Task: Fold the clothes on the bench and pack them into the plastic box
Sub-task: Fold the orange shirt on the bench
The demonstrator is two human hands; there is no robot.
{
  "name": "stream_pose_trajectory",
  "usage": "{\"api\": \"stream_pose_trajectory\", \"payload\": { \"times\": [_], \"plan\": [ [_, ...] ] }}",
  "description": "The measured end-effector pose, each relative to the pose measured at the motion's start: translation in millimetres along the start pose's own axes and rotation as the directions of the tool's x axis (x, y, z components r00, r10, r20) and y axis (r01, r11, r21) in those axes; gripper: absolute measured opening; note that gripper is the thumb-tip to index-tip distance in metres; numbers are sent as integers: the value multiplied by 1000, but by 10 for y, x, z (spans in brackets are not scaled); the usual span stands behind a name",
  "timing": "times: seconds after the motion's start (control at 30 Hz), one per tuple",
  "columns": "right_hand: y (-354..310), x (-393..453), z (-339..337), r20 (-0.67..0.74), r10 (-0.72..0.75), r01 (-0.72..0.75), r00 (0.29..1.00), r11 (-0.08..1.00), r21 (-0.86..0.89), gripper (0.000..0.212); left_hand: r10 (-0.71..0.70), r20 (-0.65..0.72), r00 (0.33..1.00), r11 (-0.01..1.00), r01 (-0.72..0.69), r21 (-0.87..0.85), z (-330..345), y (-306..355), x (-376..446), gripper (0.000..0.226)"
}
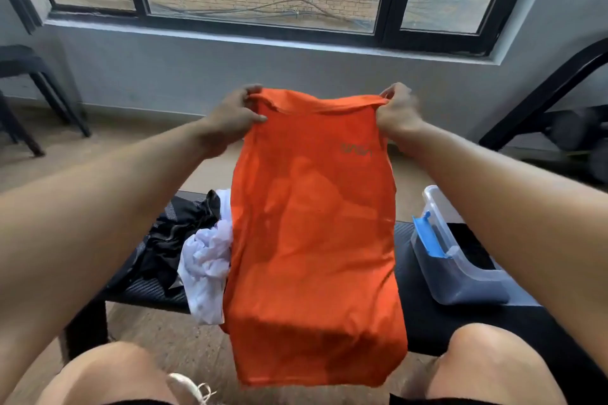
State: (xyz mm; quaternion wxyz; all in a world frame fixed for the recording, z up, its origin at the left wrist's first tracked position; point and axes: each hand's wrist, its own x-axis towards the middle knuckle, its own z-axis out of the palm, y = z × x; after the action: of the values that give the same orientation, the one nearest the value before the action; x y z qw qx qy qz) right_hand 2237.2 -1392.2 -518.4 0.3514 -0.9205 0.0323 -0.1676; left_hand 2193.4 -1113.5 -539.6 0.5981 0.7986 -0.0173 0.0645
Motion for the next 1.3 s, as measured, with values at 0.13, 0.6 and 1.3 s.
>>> {"api": "stream_pose_trajectory", "payload": {
  "times": [0.13, 0.6, 1.3],
  "plan": [
    [270, -792, 156, 424, -70, 189, 903, 951, -245, 24, -88, 37, 995, 982, 81, 171, 139, -427, -626, 28],
    [405, -2086, -183, 949, 272, 790, 160, 541, -288, 35, -687, 521, 506, 690, 231, 686, 42, -369, -1693, 30],
    [1424, -1208, 1069, 383, 8, 216, 924, 815, -538, 17, 181, 182, 966, 320, -233, 918, 178, -1389, -782, 16]
  ]
}}
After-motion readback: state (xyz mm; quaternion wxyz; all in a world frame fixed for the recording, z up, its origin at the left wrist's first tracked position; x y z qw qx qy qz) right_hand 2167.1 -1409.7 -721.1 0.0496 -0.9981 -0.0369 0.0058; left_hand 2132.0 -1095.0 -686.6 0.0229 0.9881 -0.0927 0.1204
